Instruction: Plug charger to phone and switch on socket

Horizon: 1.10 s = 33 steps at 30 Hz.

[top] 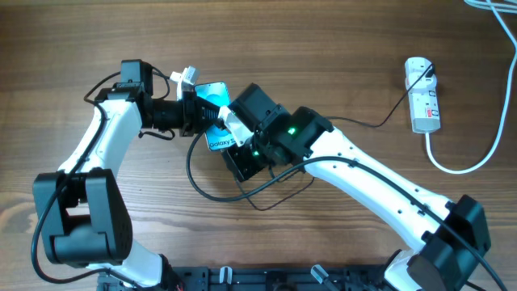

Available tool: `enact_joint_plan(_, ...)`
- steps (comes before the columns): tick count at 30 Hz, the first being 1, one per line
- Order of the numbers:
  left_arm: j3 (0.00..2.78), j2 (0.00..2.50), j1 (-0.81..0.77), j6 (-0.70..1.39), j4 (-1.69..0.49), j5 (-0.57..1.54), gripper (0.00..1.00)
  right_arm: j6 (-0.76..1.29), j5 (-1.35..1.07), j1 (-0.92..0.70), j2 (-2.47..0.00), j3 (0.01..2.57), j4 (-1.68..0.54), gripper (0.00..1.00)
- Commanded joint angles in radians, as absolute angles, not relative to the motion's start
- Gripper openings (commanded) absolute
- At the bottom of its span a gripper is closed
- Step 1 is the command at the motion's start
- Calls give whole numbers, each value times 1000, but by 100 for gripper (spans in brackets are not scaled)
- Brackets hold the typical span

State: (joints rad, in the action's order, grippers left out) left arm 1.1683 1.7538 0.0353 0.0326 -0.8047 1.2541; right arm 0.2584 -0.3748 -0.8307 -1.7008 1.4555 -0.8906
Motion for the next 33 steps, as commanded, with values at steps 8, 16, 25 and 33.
enact_joint_plan(8, 1171, 1730, 35, 30, -789, 1209, 4, 261, -387, -831, -1767, 1473, -904, 4)
enact_joint_plan(16, 1171, 1730, 35, -1, -772, 1206, 4, 239, -414, -831, -1768, 1473, -891, 4)
enact_joint_plan(25, 1171, 1730, 35, -1, -779, 1206, 4, 273, -334, -830, -1768, 1473, -868, 4)
enact_joint_plan(33, 1171, 1730, 35, -1, -779, 1206, 4, 344, -284, -830, -1768, 1473, -868, 4)
